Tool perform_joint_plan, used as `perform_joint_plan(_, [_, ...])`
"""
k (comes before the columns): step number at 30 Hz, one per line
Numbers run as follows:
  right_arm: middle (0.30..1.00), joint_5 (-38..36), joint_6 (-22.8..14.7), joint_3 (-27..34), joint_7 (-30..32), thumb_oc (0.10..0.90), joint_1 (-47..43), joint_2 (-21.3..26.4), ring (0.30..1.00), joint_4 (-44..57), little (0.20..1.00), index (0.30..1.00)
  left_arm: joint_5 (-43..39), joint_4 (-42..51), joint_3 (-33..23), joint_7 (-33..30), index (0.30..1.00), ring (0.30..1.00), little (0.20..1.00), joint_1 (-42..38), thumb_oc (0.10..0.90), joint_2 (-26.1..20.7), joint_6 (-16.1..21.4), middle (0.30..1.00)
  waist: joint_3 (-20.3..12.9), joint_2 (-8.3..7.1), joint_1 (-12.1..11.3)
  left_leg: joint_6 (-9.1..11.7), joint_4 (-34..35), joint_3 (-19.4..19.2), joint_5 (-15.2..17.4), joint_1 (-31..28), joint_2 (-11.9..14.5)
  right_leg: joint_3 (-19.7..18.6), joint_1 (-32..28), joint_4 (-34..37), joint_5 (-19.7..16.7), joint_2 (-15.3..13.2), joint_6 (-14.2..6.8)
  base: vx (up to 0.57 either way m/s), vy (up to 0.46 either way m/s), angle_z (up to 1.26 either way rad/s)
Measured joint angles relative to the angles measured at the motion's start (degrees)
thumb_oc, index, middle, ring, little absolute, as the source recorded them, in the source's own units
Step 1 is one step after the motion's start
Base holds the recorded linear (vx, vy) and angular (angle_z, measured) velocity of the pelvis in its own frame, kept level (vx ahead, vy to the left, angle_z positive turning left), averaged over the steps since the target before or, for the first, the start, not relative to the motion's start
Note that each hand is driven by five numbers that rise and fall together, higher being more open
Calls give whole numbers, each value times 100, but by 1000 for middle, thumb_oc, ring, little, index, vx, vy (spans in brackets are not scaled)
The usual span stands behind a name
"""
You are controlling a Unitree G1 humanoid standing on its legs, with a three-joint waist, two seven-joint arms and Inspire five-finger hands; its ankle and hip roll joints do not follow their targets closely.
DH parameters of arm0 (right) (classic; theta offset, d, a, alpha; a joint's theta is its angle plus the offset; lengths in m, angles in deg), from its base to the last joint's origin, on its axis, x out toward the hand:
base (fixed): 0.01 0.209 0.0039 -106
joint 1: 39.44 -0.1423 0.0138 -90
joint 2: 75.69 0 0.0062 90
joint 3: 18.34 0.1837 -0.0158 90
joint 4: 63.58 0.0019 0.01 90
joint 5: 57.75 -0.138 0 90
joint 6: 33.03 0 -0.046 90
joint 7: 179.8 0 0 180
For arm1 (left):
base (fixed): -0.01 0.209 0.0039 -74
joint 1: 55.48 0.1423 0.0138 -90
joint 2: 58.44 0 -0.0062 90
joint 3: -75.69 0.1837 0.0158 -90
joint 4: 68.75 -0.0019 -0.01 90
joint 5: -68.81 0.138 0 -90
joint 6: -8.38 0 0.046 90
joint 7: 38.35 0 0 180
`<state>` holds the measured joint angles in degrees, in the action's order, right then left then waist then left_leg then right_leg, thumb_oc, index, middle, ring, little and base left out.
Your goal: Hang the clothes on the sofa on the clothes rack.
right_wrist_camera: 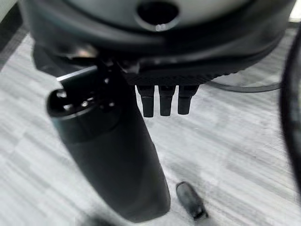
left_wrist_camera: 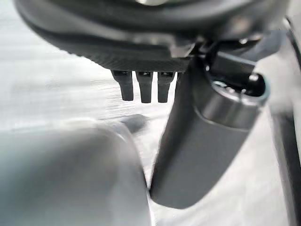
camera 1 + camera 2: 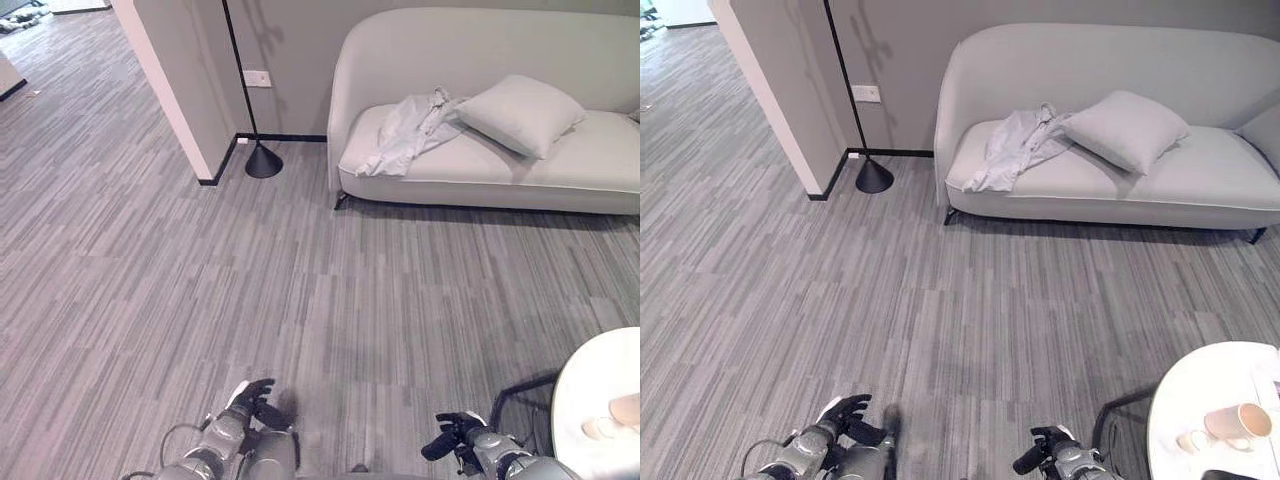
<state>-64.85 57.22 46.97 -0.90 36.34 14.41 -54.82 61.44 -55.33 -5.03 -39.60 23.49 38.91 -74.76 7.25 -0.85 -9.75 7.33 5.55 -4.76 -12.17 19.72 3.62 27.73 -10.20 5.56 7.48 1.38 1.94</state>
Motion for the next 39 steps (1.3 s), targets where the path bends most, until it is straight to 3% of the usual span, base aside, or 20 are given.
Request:
perform_joint_plan(4, [900,21,72,-371,-287,800,-10,-399,900,-171,900,900,-246,-105,-305,123,900,900,900,69,800,23,36,900,-116,-89,-478,-369,-98,-27,30,-221,-83,-396,-708,-19,430,9,-374,529,149,-48])
perform_joint_plan(5, [900,85,-31,-395,-100,800,235,-659,900,-231,900,900,-193,-135,-417,104,900,900,900,73,800,-109,38,900,-189,-364,-573,-763,-364,-8,-419,-289,-277,-452,-934,-91,644,-237,-534,682,405,-12])
perform_joint_plan(7, [900,240,-107,-43,-134,800,504,-1032,900,-274,900,900,-170,-434,-479,69,900,900,900,15,800,-219,5,900,-300,-680,-536,-960,-571,-43,128,-530,-704,-592,-733,-1218,480,-700,-410,634,410,38])
perform_joint_plan(9, [900,243,-52,-28,-124,800,657,-1060,900,-300,900,900,-145,-537,-449,38,900,900,900,117,800,-203,-52,900,-371,-583,-547,-1097,-488,16,309,-836,-822,-716,-547,-2049,355,-972,-537,458,375,30])
perform_joint_plan(10, [900,232,-33,-6,-169,800,731,-894,900,-135,900,900,21,-524,-126,-101,900,900,900,280,800,-167,-186,900,-377,-356,-373,-1285,-440,49,534,-1141,-1001,-1106,20,-3688,-154,-1361,-1008,549,452,30])
perform_joint_plan(12, [900,299,-55,-104,-97,800,571,-730,900,70,900,900,331,-505,461,-183,900,900,900,413,800,-276,-262,900,-400,-244,-100,-1507,-315,234,568,-1441,-1201,-1174,582,-4991,-411,-1753,-1157,274,229,39])
perform_joint_plan(14, [900,464,-40,-251,-68,800,327,-654,900,196,900,900,683,-485,1553,-175,900,900,900,505,800,-447,-437,900,-336,5,68,-1724,-187,376,745,-1853,-1253,-1036,1390,-5999,-270,-2021,-921,300,89,30])
perform_joint_plan(16, [900,463,-49,-273,-70,800,276,-624,900,407,900,900,890,-371,1953,-171,900,900,900,426,800,-545,-481,900,-289,195,227,-1745,-155,454,868,-2068,-1143,-956,1899,-5661,28,-1856,-834,385,-7,18])
perform_joint_plan(18, [900,457,-85,-165,-53,800,140,-647,900,643,900,900,1001,-189,1700,-172,900,900,900,325,800,-636,-473,900,-154,373,437,-1476,-54,507,932,-2417,-986,-448,2230,-4009,139,-1619,-839,356,-146,17])
perform_joint_plan(21, [900,448,-105,-108,26,800,145,-719,900,709,900,900,960,26,1480,-238,900,900,900,15,800,-743,-444,900,-126,194,545,-1150,-42,571,1329,-2696,-1083,-159,2617,-2625,-37,-1521,-832,337,-213,17])
perform_joint_plan(23, [900,308,-184,207,14,800,279,-769,900,608,900,900,738,189,1397,-336,900,900,900,-151,800,-684,-410,900,-149,49,602,-1068,-63,792,1466,-2958,-1178,-462,2580,-1315,-646,-1480,-926,350,-255,33])
perform_joint_plan(29, [900,-515,-217,1064,-60,800,239,-668,900,-7,900,900,699,162,1673,-300,900,900,900,-89,800,-181,-169,900,-251,154,852,-779,-326,1190,1666,-3377,-895,-1143,2218,-989,-1432,-1810,-983,340,-398,62])
perform_joint_plan(30, [900,-509,-186,1142,-77,800,286,-685,900,-72,900,900,686,-114,1415,-197,900,900,900,182,800,-53,-188,900,-311,64,832,-502,-589,1184,1836,-3450,-830,-1263,1931,-490,-2001,-1815,-584,334,-554,23])
perform_joint_plan(31, [900,-511,-242,1184,-51,800,331,-753,900,-175,900,900,504,-392,951,-164,900,900,900,314,800,-1,-132,900,-346,-89,851,-168,-898,1207,1967,-3441,-878,-1276,1763,-473,-2420,-1994,-496,436,-768,29])
perform_joint_plan(34, [900,-454,-144,957,-98,800,798,-607,900,40,900,900,-444,-763,-29,-129,900,900,900,262,800,65,-203,900,-368,-245,662,162,-1251,1036,2554,-3210,-363,-1476,1097,-501,-1690,-2024,-786,179,-537,83])
perform_joint_plan(35, [900,-419,-71,647,-106,800,704,-473,900,282,900,900,-724,-608,-176,-124,900,900,900,336,800,73,-195,900,-321,-102,668,68,-307,771,1609,-3095,312,-1466,1307,-1104,-1406,-1835,-873,127,-659,63])
perform_joint_plan(36, [900,-209,-50,284,-142,800,579,-332,900,478,900,900,-842,-575,-268,-145,900,900,900,362,800,91,-206,900,-244,117,604,264,-423,911,1131,-3062,745,-1387,1625,-1588,-1062,-1619,-837,65,-415,-25])
perform_joint_plan(37, [900,135,-40,-45,-142,800,427,-401,900,676,900,900,-908,-511,-318,-174,900,900,900,549,800,-51,-235,900,-302,37,424,286,-438,1008,1250,-3213,841,-1487,1852,-1475,-942,-1506,-764,33,-548,-61])
perform_joint_plan(38, [900,450,-85,-178,-137,800,365,-604,900,980,900,900,-1052,-614,-343,-333,900,900,900,741,800,-321,-264,900,-318,-266,507,351,-818,1174,1414,-3013,902,-1444,1766,-1235,-952,-1399,-1020,16,-497,-51])
perform_joint_plan(39, [900,470,-89,-170,-134,800,376,-608,900,994,900,900,-1059,-626,-343,-350,900,900,900,749,800,-327,-259,900,-307,-235,505,350,-842,1186,1416,-2990,947,-1409,1758,-1243,-947,-1356,-1003,33,-637,36])
